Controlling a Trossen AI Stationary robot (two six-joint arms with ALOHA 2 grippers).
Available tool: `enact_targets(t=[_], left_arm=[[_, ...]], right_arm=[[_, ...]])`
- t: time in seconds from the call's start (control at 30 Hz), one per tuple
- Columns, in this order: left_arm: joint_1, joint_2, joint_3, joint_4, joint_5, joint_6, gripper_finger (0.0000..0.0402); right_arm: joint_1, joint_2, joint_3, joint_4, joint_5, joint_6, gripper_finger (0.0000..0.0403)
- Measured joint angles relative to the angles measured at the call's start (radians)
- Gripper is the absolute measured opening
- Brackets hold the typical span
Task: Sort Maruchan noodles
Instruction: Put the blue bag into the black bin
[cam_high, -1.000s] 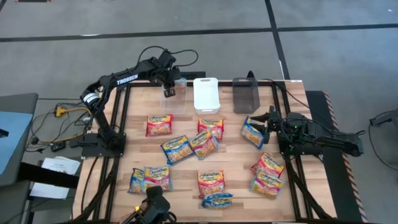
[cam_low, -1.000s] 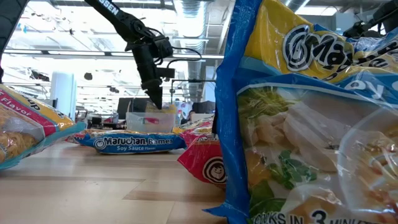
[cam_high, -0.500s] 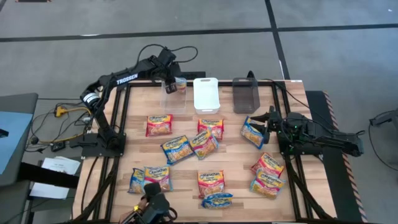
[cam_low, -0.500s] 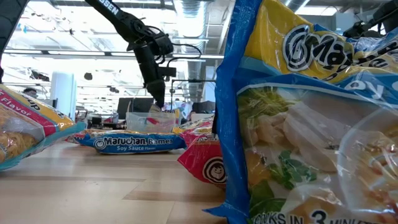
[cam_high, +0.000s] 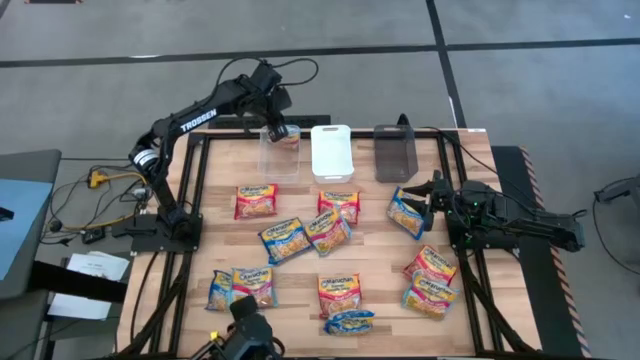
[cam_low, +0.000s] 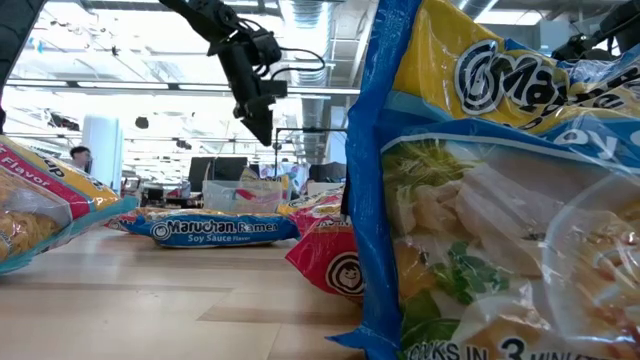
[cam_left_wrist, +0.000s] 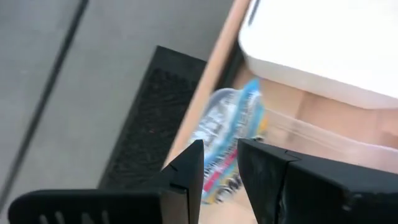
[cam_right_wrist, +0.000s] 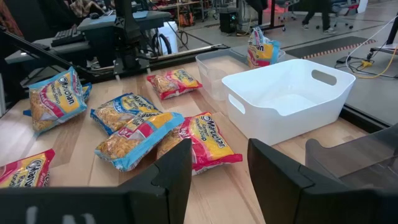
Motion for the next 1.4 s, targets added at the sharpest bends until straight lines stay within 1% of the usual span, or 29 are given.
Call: enact_targets(t=[0.07, 0.2, 0.33, 0.43, 0.53, 0.7, 0.8, 0.93, 1.17, 1.3, 1.4], left_arm=[[-0.01, 0.0, 0.02, -0.033, 0.033, -0.019, 0.0087], [-0.043, -0.002, 0.058, -0.042, 0.083, -0.04, 0.0087], [-0.091, -0.002, 0.094, -0.049, 0.107, -0.067, 0.0087], [-0.127, -0.002, 0.135, -0.084, 0.133, -0.076, 0.0087], [-0.164, -0.002, 0.172, -0.123, 0.136, -0.095, 0.0087], [-0.212, -0.002, 0.235, -0.158, 0.135, -0.225, 0.0087], [-0.236, -0.002, 0.283, -0.182, 0.135, -0.319, 0.0086], [-0.266, -0.003, 0.347, -0.219, 0.134, -0.39, 0.0086], [-0.322, -0.003, 0.47, -0.279, 0.133, -0.483, 0.0086], [-0.357, -0.003, 0.53, -0.326, 0.132, -0.516, 0.0086], [-0.385, -0.003, 0.572, -0.376, 0.131, -0.521, 0.0086]], right_arm=[[0.0, 0.0, 0.0, 0.0, 0.0, 0.0, 0.0179], [0.0, 0.0, 0.0, 0.0, 0.0, 0.0, 0.0179], [0.0, 0.0, 0.0, 0.0, 0.0, 0.0, 0.0179], [0.0, 0.0, 0.0, 0.0, 0.0, 0.0, 0.0179], [0.0, 0.0, 0.0, 0.0, 0.0, -0.001, 0.0179], [0.0, 0.0, 0.0, 0.0, 0.0, -0.042, 0.0179], [0.0, 0.0, 0.0, 0.001, 0.0, -0.028, 0.0179], [0.0, 0.0, -0.002, 0.021, 0.0, 0.079, 0.0179], [0.0, 0.0, -0.006, 0.096, 0.0, 0.374, 0.0179], [0.0, 0.0, -0.006, 0.097, 0.0, 0.482, 0.0179], [0.0, 0.0, -0.005, 0.099, 0.0, 0.513, 0.0179]])
